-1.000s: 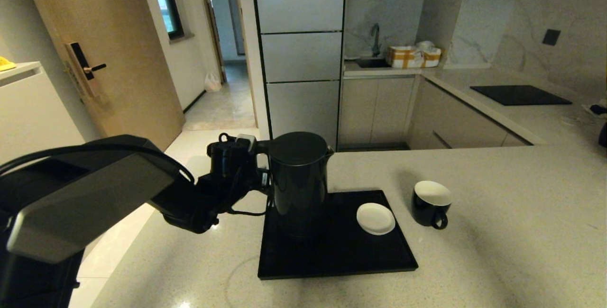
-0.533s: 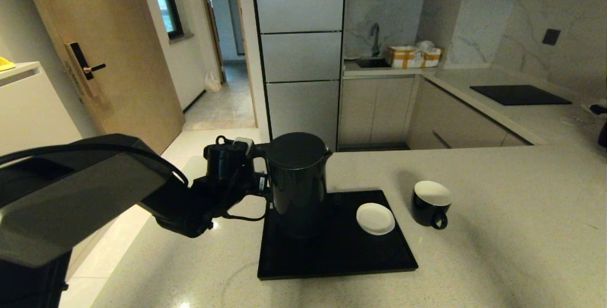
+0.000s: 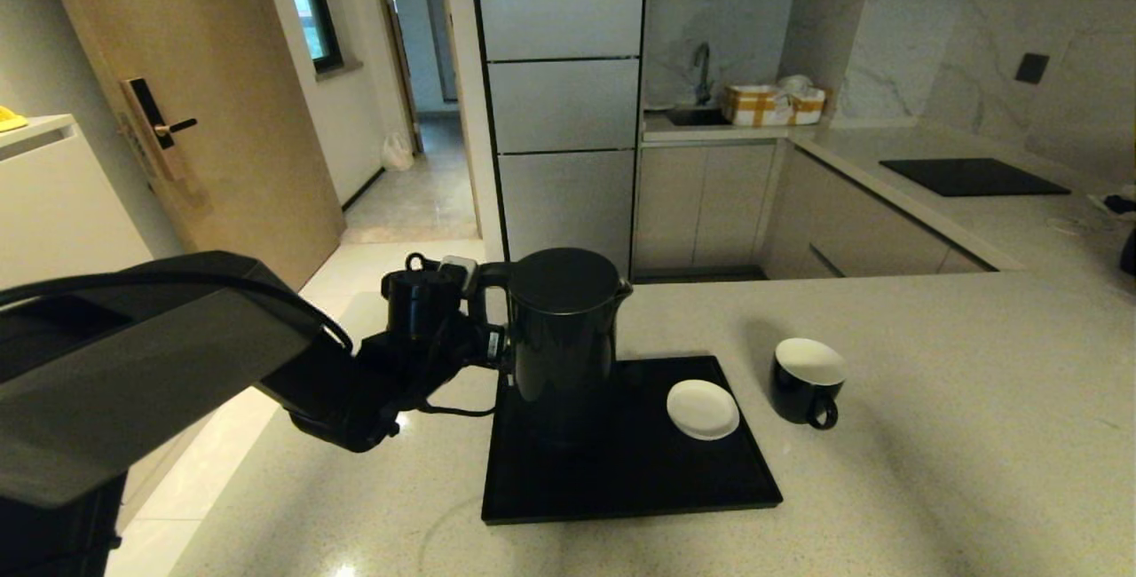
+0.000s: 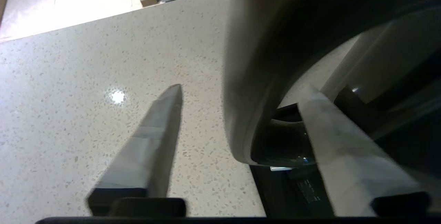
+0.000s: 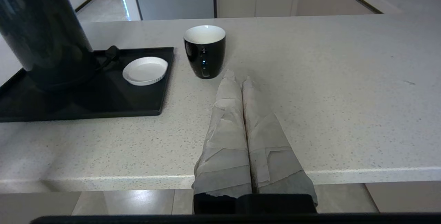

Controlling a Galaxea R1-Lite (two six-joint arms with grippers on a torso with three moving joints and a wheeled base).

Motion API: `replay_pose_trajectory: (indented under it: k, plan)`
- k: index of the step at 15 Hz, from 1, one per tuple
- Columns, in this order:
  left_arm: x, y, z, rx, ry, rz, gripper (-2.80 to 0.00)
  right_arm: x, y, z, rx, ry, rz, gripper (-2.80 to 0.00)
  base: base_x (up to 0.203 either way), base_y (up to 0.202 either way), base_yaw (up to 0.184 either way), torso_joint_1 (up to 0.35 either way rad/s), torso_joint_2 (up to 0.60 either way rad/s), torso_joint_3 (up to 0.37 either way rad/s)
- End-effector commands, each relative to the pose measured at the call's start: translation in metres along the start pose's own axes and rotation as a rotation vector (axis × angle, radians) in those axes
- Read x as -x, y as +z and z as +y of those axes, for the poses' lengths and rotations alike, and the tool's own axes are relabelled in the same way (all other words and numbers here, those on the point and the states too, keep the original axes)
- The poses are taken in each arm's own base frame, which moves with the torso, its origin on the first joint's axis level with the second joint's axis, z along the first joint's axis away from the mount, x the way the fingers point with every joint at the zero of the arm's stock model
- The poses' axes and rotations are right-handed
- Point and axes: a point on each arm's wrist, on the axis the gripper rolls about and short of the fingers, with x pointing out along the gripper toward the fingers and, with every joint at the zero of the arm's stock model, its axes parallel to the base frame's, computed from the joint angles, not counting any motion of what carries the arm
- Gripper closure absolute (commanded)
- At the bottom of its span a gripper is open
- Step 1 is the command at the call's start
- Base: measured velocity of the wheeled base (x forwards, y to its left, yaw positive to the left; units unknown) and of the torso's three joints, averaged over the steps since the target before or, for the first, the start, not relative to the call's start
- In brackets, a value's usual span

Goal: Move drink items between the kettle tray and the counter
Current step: Return the kettle to its original position, then return the tea cup to its original position

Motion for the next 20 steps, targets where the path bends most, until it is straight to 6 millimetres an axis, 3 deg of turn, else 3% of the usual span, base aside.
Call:
replay_pose_trajectory:
  k: [1, 13, 16, 17, 20]
  plan:
    - [0.009, 0.01, -0.001, 0.005, -0.005, -0.041, -2.8, 0.0, 0.0, 0.0, 0.0, 0.0, -0.001, 0.0, 0.0, 0.0, 0.0, 0.0, 0.0, 0.0]
    - [0.054, 0.001, 0.007, 0.013, -0.01, -0.072, -2.8, 0.0, 0.0, 0.0, 0.0, -0.002, 0.0, 0.0, 0.0, 0.0, 0.0, 0.0, 0.0, 0.0]
    - [0.085, 0.013, 0.013, 0.035, -0.017, -0.105, -2.8, 0.0, 0.0, 0.0, 0.0, 0.0, 0.0, 0.0, 0.0, 0.0, 0.0, 0.0, 0.0, 0.0]
    - [0.102, 0.021, 0.016, 0.049, -0.017, -0.125, 0.0, 0.0, 0.0, 0.0, 0.0, -0.002, 0.0, 0.0, 0.0, 0.0, 0.0, 0.0, 0.0, 0.0]
    - [0.166, 0.049, 0.028, 0.08, -0.007, -0.207, 0.0, 0.0, 0.0, 0.0, 0.0, 0.0, -0.001, 0.0, 0.0, 0.0, 0.0, 0.0, 0.0, 0.0]
